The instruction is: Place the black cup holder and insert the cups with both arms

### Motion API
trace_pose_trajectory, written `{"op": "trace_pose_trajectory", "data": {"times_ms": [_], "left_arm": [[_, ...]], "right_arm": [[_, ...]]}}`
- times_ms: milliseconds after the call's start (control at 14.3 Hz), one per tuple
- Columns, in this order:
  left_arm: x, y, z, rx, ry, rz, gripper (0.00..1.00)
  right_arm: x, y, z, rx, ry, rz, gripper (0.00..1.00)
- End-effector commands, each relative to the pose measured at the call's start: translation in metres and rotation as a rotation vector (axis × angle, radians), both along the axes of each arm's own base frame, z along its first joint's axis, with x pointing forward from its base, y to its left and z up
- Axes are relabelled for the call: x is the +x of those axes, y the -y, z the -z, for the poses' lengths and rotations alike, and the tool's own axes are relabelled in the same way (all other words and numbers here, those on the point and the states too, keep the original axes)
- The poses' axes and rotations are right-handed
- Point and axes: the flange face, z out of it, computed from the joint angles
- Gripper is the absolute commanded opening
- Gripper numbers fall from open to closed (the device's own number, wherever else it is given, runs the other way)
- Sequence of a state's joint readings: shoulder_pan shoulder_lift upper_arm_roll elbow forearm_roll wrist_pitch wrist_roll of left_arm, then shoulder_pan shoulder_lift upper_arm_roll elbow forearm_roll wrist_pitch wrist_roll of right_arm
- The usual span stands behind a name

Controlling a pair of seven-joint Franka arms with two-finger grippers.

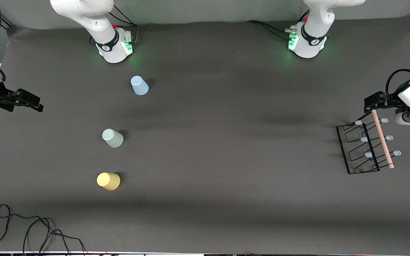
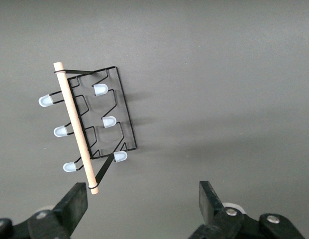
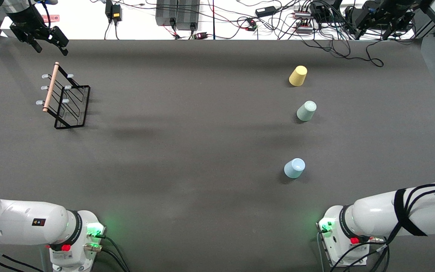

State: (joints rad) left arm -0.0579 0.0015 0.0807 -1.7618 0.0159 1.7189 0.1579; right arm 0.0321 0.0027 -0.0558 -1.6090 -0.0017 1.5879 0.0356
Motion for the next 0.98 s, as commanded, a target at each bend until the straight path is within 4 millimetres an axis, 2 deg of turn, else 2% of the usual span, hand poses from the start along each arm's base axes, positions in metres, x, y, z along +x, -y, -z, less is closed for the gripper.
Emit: {"op": "trace_pose_trajectory", "data": {"times_ms": [0, 209, 418, 627, 906], "left_arm": [[-0.003, -0.012, -0.002, -0.011, -0.008, -0.004, 1.0], [-0.004, -0.044, 0.002, -0.017, -0.017, 0.014, 1.0], [-0.004, -0.083, 0.01, -0.018, -0.026, -0.042, 1.0], [0.006, -0.118, 0.024, -0.004, -0.046, -0.092, 1.0], [0.026, -0.142, 0.064, 0.004, -0.048, -0.125, 0.99]], "right_arm": [[-0.001, -0.001, -0.001, 0.008, -0.008, -0.018, 1.0], [0.0, -0.001, -0.001, 0.008, -0.008, -0.018, 1.0], [0.0, -0.001, 0.0, 0.008, -0.01, -0.018, 1.0], [0.0, -0.001, 0.0, 0.007, -0.011, -0.016, 1.0], [0.0, -0.002, 0.003, 0.007, -0.016, -0.018, 1.0]]}}
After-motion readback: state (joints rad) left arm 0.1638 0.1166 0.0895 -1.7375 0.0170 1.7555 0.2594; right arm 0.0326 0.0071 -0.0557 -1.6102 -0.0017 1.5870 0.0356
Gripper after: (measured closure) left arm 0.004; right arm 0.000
